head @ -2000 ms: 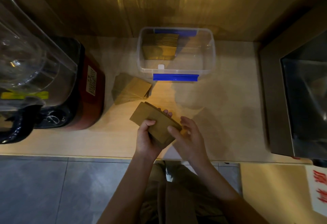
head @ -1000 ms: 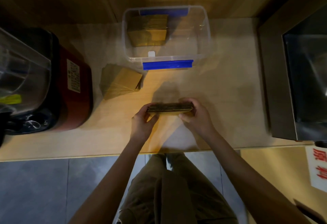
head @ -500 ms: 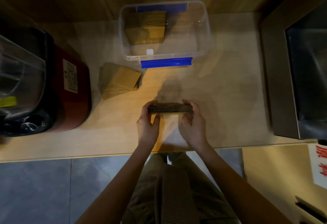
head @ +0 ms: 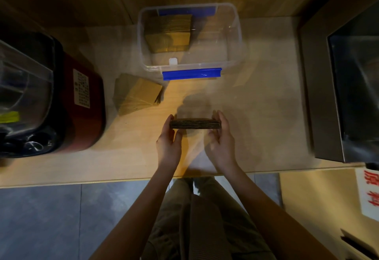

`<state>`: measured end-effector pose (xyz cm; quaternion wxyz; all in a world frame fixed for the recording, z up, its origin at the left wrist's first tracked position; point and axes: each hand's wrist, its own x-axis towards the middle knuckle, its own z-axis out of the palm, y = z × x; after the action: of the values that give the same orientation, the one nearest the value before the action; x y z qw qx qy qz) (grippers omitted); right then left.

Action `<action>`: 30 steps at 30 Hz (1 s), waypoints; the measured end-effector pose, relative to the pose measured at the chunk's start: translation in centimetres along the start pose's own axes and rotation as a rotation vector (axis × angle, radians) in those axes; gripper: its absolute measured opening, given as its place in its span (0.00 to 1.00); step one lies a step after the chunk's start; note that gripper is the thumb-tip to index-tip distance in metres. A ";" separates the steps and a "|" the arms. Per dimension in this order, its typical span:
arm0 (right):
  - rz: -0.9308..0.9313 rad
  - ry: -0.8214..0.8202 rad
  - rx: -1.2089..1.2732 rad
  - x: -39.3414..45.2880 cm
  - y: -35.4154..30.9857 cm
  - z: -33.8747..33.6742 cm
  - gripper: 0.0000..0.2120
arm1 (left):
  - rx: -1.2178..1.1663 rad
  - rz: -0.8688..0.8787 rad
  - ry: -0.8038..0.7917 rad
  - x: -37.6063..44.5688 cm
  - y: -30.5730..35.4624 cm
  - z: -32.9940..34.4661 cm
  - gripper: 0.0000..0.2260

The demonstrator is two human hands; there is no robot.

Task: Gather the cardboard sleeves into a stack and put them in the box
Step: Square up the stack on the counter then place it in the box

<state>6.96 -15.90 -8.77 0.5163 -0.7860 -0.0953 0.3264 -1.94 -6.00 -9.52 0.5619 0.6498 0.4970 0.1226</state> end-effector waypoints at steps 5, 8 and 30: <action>-0.031 0.005 -0.047 0.0 0.0 -0.6 0.20 | 0.056 0.027 0.040 0.4 0.4 -0.2 0.21; -0.035 -0.012 -0.049 0.0 -0.3 -0.6 0.22 | 0.108 0.034 0.030 0.6 0.2 -0.5 0.19; 0.012 -0.174 0.017 6.8 -8.3 6.6 0.04 | 0.224 -0.033 0.310 6.0 4.8 -10.0 0.13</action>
<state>9.68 -3.94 -5.99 0.5106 -0.7508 -0.1324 0.3975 -3.82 5.37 -4.48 0.4047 0.6735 0.5986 0.1560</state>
